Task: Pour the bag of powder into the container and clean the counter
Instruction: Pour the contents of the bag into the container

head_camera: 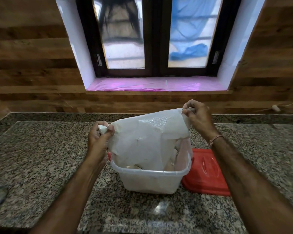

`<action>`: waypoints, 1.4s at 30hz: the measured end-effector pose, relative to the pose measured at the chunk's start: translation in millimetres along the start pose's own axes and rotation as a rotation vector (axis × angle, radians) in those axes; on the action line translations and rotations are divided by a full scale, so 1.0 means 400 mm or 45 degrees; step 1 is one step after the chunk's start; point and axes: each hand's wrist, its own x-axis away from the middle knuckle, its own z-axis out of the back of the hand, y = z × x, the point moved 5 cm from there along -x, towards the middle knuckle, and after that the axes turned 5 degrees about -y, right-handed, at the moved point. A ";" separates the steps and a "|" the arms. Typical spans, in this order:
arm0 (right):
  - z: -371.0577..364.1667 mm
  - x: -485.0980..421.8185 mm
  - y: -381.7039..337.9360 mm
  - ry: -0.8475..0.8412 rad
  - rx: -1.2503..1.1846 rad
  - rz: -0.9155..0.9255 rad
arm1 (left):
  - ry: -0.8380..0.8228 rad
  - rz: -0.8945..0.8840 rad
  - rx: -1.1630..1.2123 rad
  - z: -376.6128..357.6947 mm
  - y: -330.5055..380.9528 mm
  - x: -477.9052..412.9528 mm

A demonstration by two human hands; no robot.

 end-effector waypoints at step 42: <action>-0.066 0.170 0.107 -0.399 -0.984 -0.180 | -0.341 -0.213 -0.828 -0.292 0.048 -0.124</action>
